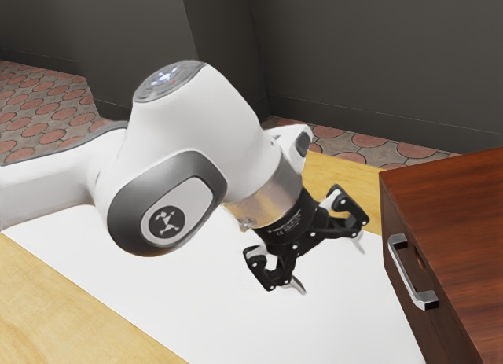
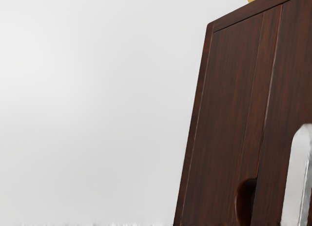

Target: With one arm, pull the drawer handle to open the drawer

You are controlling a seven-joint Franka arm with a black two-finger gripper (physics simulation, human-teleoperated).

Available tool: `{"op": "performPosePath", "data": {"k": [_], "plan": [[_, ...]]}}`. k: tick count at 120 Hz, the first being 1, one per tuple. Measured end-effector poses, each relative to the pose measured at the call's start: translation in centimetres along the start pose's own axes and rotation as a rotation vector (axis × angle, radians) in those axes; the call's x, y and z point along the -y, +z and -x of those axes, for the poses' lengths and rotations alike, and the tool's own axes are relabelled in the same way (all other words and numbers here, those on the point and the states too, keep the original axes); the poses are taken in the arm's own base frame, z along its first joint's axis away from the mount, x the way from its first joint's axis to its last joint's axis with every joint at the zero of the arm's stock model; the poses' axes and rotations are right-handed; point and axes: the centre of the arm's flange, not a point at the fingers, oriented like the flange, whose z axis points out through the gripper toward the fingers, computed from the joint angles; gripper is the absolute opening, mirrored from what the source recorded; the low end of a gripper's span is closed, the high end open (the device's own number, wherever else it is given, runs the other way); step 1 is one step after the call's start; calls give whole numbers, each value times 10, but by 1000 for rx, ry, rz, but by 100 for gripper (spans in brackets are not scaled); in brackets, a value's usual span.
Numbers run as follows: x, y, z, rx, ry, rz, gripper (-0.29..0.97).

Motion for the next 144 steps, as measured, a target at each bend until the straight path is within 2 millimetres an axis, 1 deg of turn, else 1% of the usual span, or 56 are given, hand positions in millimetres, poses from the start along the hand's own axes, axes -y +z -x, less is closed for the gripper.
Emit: {"op": "performPosePath", "data": {"k": [5,40,51,62,69,89,102,137,144], "plan": [[-2,5,2,0,13,2,68],[-17,25,15,-6,92,37,68],[-20,28,16,-9,109,49,68],[-31,32,15,-12,127,59,68],[-34,34,14,-13,135,62,68],[-34,35,7,-20,144,67,68],[-34,41,3,-21,152,60,68],[-35,46,8,-18,191,55,68],[-35,47,8,-17,197,54,66]]}}
